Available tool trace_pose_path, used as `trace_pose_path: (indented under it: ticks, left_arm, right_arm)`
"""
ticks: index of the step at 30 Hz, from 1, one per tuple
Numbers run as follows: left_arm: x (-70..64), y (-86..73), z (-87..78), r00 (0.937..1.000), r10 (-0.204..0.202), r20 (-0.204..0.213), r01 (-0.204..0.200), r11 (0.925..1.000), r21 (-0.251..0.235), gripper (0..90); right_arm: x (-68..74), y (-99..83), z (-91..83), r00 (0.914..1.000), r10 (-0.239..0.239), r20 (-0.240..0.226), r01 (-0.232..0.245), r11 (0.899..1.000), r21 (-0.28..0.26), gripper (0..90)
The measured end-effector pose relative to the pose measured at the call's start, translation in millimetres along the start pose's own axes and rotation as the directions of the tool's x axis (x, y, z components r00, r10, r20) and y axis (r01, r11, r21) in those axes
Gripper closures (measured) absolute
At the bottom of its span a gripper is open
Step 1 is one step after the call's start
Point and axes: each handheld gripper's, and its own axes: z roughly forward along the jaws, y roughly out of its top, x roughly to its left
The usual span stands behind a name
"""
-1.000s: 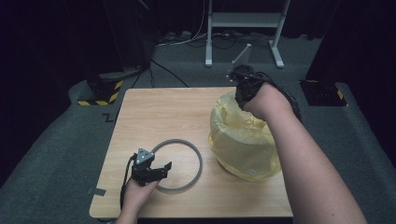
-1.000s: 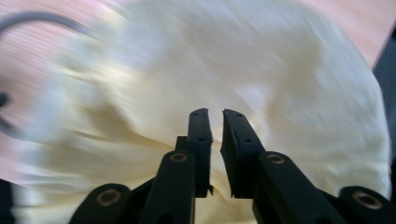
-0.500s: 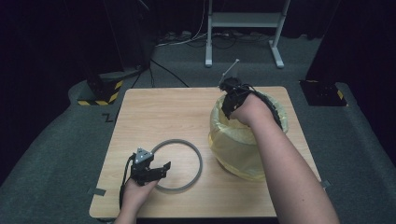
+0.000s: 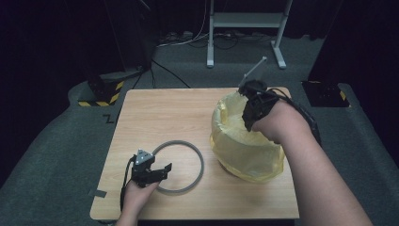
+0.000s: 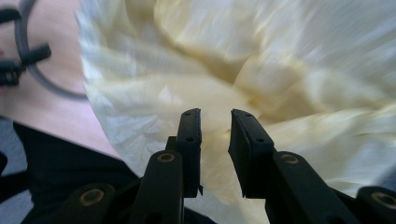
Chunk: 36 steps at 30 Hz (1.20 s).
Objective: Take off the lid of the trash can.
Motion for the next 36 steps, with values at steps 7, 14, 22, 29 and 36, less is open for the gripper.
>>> trace_pose_path:
  ticks: [7, 14, 22, 29, 36]
  left_arm:
    - [1.9, 0.0, 0.9, 0.9999, -0.01, -0.005, 0.01, 1.0, -0.002, 21.0]
    - [4.6, -0.7, 1.5, 0.9998, -0.02, -0.001, 0.02, 0.9998, -0.002, 21.1]
    - [5.2, -0.7, 2.2, 0.9998, -0.019, -0.003, 0.019, 0.9998, -0.001, 21.7]
    - [7.2, -0.9, 3.6, 0.9997, -0.026, 0.002, 0.026, 0.9997, 0.002, 21.9]
    - [7.7, -1.1, 4.0, 0.9997, -0.024, 0.001, 0.024, 0.9997, 0.007, 21.9]
  right_arm:
    - [-0.4, 4.2, 60.2, 0.999, -0.034, 0.03, 0.031, 0.994, 0.1, 74.3]
    - [-7.4, 12.4, 43.7, 0.9996, -0.026, 0.013, 0.025, 0.996, 0.083, 62.6]
    - [-33.7, 32.0, 15.4, 0.9883, 0.048, 0.145, -0.047, 0.999, -0.006, 79.0]
    - [-59.2, 42.1, 77.9, 0.9769, 0.104, 0.187, -0.126, 0.986, 0.109, 69.9]
    - [-47.5, 40.4, 59.1, 0.9886, 0.078, 0.129, -0.087, 0.994, 0.065, 65.2]
